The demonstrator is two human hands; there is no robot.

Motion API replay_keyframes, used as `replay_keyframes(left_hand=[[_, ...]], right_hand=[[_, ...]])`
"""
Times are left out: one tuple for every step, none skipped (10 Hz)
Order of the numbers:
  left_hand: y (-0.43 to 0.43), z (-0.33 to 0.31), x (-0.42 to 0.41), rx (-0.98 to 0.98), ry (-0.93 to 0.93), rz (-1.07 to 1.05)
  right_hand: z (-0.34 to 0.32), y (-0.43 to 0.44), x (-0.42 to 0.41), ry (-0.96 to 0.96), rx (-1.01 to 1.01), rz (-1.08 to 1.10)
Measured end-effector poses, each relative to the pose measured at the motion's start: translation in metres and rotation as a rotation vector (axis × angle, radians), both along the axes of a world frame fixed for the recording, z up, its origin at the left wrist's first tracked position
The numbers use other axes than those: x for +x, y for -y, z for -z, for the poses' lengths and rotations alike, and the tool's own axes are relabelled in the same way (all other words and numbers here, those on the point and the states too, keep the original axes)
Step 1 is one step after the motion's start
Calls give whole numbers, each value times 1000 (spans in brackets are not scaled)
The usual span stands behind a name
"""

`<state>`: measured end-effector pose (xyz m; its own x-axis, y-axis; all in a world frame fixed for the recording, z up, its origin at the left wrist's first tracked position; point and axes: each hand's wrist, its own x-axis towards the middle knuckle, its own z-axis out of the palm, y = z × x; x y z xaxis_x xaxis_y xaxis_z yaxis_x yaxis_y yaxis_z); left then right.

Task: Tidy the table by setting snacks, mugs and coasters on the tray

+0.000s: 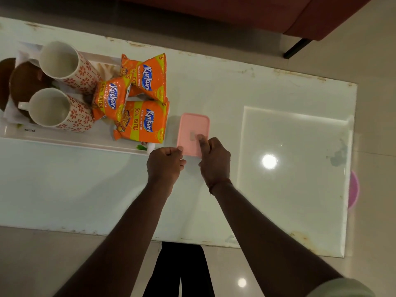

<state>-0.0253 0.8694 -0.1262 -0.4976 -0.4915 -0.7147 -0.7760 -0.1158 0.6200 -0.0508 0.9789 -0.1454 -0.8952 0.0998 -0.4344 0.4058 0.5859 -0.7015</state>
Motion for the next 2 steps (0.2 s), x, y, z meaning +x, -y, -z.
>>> replay_keyframes(left_hand=[[-2, -5, -1, 32, -13, -9], [1, -23, 1, -52, 23, 76]], right_hand=[[-3, 2, 0, 39, -11, 13], [-17, -1, 2, 86, 0, 94]])
